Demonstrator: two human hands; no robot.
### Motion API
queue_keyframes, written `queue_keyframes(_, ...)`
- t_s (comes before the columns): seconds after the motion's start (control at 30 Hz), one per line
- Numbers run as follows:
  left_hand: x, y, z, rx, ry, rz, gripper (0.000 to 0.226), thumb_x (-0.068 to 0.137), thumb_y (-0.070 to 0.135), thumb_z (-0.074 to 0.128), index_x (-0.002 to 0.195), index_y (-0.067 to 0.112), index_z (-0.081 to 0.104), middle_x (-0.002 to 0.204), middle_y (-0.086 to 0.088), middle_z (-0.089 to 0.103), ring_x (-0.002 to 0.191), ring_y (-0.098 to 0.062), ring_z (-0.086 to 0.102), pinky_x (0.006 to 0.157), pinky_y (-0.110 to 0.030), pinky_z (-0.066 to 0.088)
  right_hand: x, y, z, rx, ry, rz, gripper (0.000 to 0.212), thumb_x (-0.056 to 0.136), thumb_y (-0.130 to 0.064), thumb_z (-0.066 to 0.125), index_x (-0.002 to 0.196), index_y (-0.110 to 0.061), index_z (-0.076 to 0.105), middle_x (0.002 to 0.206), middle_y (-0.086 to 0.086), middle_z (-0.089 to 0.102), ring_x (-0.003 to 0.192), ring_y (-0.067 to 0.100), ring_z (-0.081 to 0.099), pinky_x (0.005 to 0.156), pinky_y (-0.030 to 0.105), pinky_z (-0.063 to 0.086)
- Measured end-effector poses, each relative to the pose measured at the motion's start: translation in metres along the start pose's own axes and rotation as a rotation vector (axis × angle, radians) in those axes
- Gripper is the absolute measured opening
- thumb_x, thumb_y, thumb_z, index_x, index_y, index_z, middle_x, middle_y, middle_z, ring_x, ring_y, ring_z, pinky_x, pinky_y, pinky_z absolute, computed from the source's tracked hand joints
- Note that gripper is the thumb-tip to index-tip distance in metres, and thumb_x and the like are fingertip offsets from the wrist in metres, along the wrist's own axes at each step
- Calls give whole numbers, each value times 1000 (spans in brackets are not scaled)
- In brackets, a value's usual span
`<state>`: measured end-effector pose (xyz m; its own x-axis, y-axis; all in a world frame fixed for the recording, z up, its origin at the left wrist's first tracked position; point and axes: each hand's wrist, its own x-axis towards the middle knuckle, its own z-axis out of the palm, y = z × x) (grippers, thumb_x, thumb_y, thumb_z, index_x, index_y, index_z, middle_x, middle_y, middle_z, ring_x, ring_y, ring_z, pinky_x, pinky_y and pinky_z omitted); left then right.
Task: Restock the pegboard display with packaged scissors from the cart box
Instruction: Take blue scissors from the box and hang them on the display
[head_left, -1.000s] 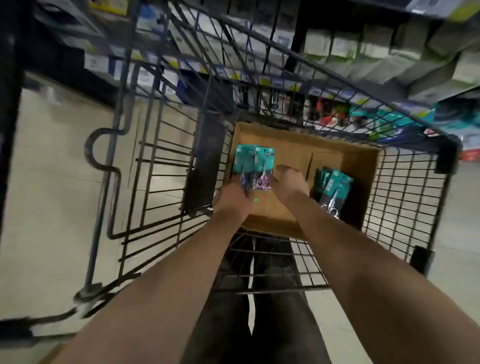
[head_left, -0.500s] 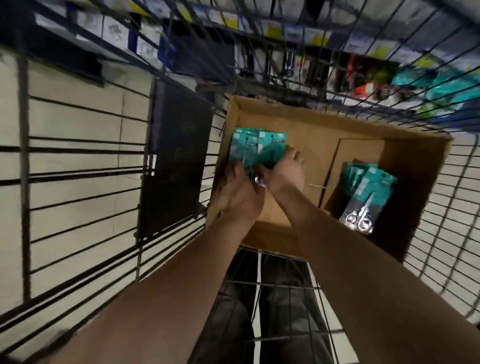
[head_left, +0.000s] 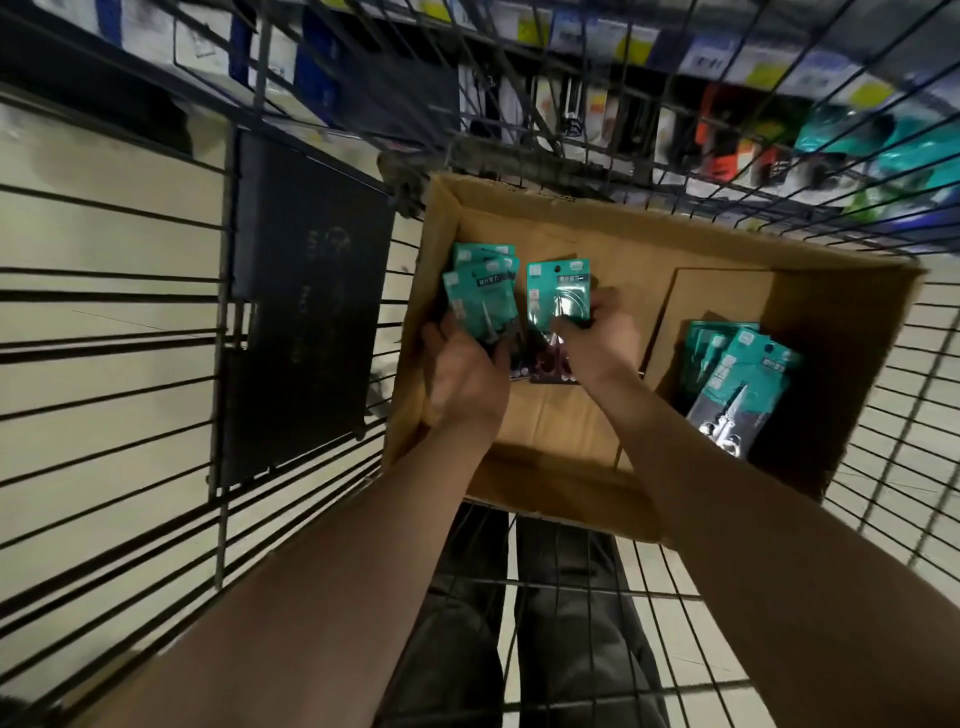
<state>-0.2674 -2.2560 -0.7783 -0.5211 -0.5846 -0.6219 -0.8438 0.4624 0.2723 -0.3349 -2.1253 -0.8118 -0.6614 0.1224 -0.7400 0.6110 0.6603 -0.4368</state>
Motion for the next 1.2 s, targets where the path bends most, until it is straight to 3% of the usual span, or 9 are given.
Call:
queue_keyframes(0.1,-3,7,0,-37,28,-30,63,88,28,77,139,17,43,143,-10,40,125,-31,54,95,-42,51,2,6,-6,122,-9,7,34,93,-15,71,127,-16,63,114,-1,71,75,0,63,43,5,41)
queue_keyframes(0.27,-7,11,-8,-114,56,-103,47,94,27,71,137,23,51,136,-6,58,120,-28,62,80,-33,45,-5,12,-21,182,-42,-12,27,89,-22,76,115,-18,67,113,-4,71,97,10,68,65,16,49)
queue_keyframes(0.53,-12,6,-45,-237,-126,-77,50,88,34,80,132,18,63,122,0,69,109,-17,65,76,-21,47,-27,5,-56,283,-106,-23,35,88,-24,78,122,-17,70,114,-4,76,99,11,74,80,32,64)
queue_keyframes(0.7,-37,11,-80,-357,-191,-16,47,89,36,79,130,19,63,117,3,68,103,-13,65,90,-29,54,-63,-11,-83,410,-173,-44,30,87,-18,80,116,-12,74,118,1,76,105,17,75,92,41,62)
queue_keyframes(0.8,-58,18,-108,-405,-226,39,42,89,36,79,126,21,68,121,4,72,106,-11,69,94,-30,56,-94,-25,-102,446,-186,-44,25,89,-12,78,113,-10,76,115,4,77,105,22,75,93,40,61)
queue_keyframes(0.87,-76,23,-129,-447,-250,66,35,89,30,80,121,19,72,123,2,74,110,-13,71,97,-37,58,-118,-34,-115,463,-193,-51,11,89,-7,77,98,-14,78,100,0,79,100,24,76,90,40,62)
queue_keyframes(0.97,-101,27,-160,-442,-275,154,31,90,23,80,120,16,74,122,0,75,108,-11,72,94,-36,61,-156,-47,-134,479,-187,-71,13,90,-7,76,87,-19,75,85,-7,78,82,14,76,78,30,62)
queue_keyframes(1.07,-131,33,-192,-448,-291,228,29,91,23,78,119,16,74,115,2,77,101,-10,75,89,-34,62,-198,-55,-154,487,-157,-118,8,93,-12,74,93,-20,74,91,-4,79,76,8,77,65,22,59)
queue_keyframes(1.2,-169,35,-228,-434,-315,366,31,90,27,79,119,19,72,112,4,77,99,-7,74,85,-29,61,-260,-61,-179,491,-70,-200,4,93,-19,75,96,-21,75,109,4,79,94,16,77,83,35,63)
